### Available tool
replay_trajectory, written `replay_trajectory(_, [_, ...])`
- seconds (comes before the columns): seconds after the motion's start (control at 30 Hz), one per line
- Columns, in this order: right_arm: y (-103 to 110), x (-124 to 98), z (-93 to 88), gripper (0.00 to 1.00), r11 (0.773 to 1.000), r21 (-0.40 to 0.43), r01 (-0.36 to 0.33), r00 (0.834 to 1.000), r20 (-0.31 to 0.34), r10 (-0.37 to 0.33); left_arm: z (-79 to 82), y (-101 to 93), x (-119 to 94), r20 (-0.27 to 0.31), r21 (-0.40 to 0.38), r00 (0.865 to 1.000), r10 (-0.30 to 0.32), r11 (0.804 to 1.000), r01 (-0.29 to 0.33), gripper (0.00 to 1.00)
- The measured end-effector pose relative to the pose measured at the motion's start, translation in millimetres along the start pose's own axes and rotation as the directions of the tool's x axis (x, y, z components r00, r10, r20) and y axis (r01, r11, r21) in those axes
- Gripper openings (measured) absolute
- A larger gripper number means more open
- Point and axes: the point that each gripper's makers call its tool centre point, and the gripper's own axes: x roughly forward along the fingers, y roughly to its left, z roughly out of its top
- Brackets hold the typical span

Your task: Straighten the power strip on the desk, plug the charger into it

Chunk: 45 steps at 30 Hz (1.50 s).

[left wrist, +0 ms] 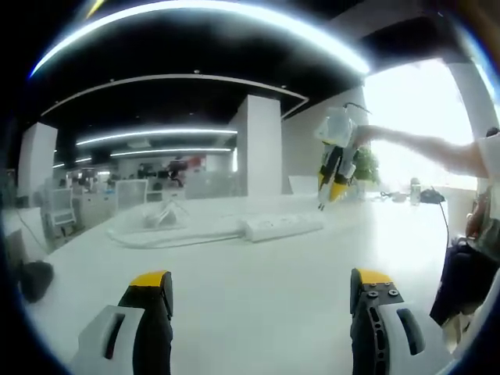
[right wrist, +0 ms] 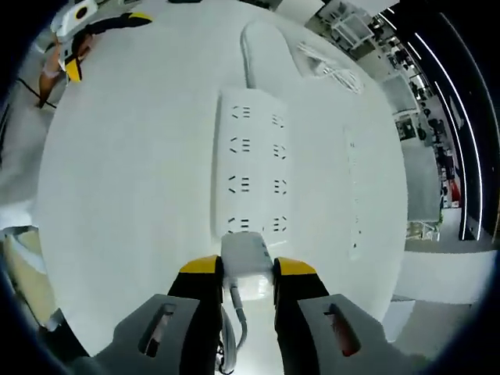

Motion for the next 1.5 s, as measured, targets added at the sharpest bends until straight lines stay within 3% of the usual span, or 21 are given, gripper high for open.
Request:
replay_trajectory(0.7, [0.8,9.5,7.6,0.22,0.999,-0.050,-0.001,0.992,-0.125,-0.006,-3.5,1.0,-0.1,-0.006,-0.009,1.000,0.000,1.000,0.000,0.97])
replay_trajectory(1.5, [7.1,15.2,13.6,0.22,0.998,-0.061,-0.004,0.983,-0.186,-0.007,-4.1,2.5,-1.2,-0.002,-0.020,1.000,-0.001,1.000,0.001,0.97])
